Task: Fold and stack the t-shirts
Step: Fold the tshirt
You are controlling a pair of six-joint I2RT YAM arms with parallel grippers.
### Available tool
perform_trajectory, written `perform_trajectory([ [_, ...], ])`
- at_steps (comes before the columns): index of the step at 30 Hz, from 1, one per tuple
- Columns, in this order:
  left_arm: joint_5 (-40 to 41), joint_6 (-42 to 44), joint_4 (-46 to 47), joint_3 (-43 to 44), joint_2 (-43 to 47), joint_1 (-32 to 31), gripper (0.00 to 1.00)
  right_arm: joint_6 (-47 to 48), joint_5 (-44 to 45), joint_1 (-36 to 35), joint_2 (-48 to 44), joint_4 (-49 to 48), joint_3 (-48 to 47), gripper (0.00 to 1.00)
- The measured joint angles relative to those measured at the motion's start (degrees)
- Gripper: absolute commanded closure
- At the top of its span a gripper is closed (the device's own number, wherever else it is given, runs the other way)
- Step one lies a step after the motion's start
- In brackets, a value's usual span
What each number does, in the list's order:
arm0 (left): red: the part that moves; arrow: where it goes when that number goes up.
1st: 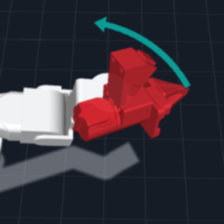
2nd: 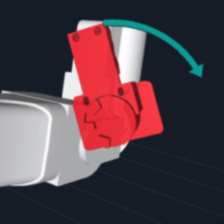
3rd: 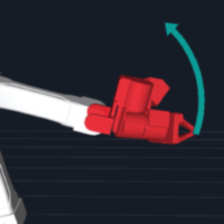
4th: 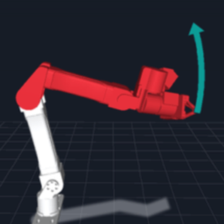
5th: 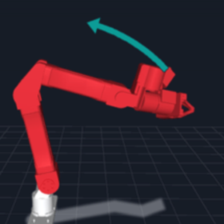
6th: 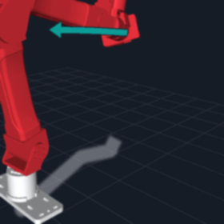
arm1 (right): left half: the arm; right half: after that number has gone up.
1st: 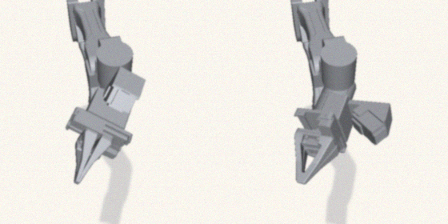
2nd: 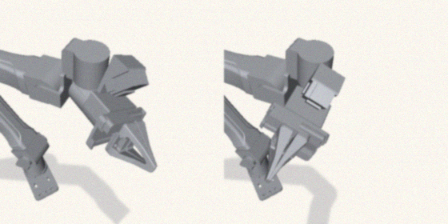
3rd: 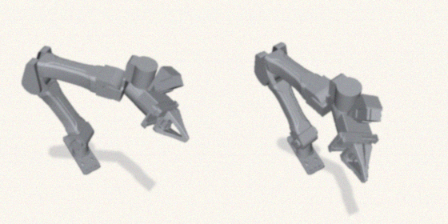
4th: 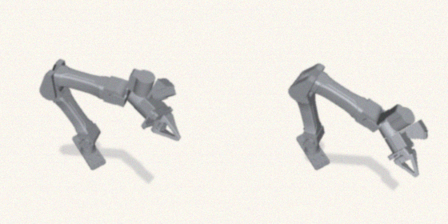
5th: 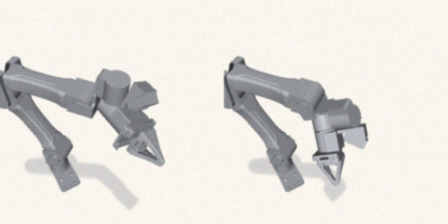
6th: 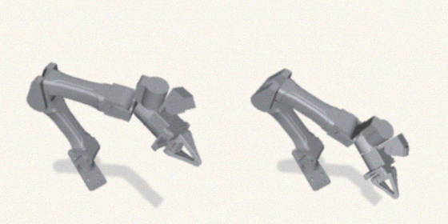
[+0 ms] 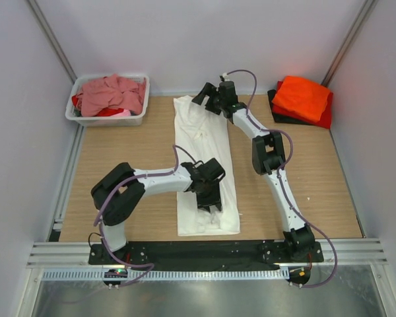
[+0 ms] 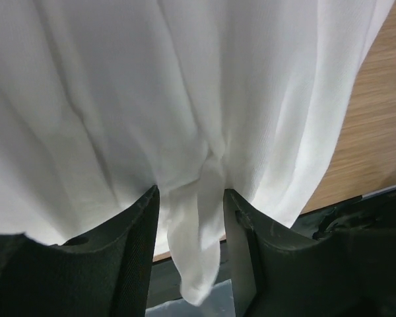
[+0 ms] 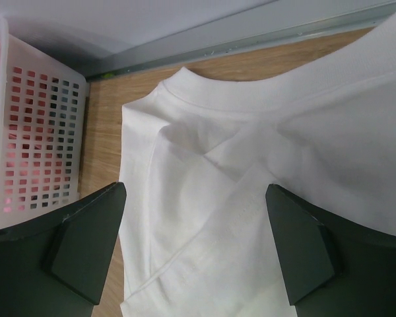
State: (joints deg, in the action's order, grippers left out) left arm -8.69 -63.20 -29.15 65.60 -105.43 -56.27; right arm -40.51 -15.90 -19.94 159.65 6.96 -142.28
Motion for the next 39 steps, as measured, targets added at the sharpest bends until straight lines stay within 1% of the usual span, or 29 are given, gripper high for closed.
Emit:
perform_trajectory([
  [3, 1.7, 0.0, -4.9, 1.5, 0.9, -0.6, 0.54, -0.7, 0.4, 0.2, 0.2, -1.1, 0.0, 0.05],
  [5, 3.5, -0.1, -8.8, 1.8, 3.6, -1.8, 0.54, -0.9, 0.7, 0.2, 0.2, -1.5, 0.2, 0.04],
  [8, 6.8, -1.3, -14.3, 1.9, 11.1, -4.9, 0.53, -0.7, 0.8, 0.2, 0.1, -2.4, 0.6, 0.02],
  [10, 9.1, -2.3, -17.3, 2.2, 17.6, -7.1, 0.53, -0.4, 0.8, 0.2, -0.4, -2.5, 1.2, 0.01],
  [13, 12.0, -3.6, -19.8, 2.5, 25.9, -9.6, 0.55, 0.0, 0.8, 0.3, -2.7, -1.8, 4.1, 0.0],
  [14, 12.6, -3.9, -20.1, 2.3, 27.5, -9.7, 0.57, 0.1, 0.8, 0.3, -3.7, -1.2, 5.2, 0.0],
  [17, 14.7, -4.3, -19.6, -0.9, 30.8, -9.7, 0.6, 1.4, 0.7, 0.8, -8.9, 0.7, 10.9, 0.0],
  [20, 16.3, -3.9, -18.2, -5.2, 30.2, -10.1, 0.6, 3.3, 0.8, 1.4, -16.2, 3.8, 18.3, 0.0],
  [23, 17.7, -2.5, -16.1, -8.0, 27.7, -10.5, 0.6, 6.1, 2.2, 1.9, -26.6, 5.9, 28.3, 0.0],
  [26, 18.2, -1.0, -12.6, -8.0, 24.2, -10.6, 0.62, 8.9, 4.9, 2.4, -37.7, 7.8, 38.7, 0.0],
  [29, 18.1, 0.3, -9.2, -7.0, 19.3, -10.6, 0.63, 10.6, 7.3, 2.5, -51.1, 8.2, 52.1, 0.0],
  [33, 17.7, 1.2, -6.3, -4.8, 12.2, -10.6, 0.64, 10.6, 8.0, 2.4, -65.8, 5.9, 69.6, 0.0],
  [36, 17.0, 1.5, -4.9, -4.2, 9.0, -10.7, 0.66, 10.1, 8.1, 2.4, -71.8, 5.3, 79.4, 0.0],
  [38, 16.7, 1.6, -4.3, -4.2, 8.2, -10.7, 0.73, 9.7, 8.2, 2.3, -73.9, 5.3, 84.3, 0.0],
  [39, 16.5, 1.7, -4.0, -4.2, 8.0, -10.7, 0.78, 9.3, 8.1, 2.3, -74.7, 5.1, 86.2, 0.0],
])
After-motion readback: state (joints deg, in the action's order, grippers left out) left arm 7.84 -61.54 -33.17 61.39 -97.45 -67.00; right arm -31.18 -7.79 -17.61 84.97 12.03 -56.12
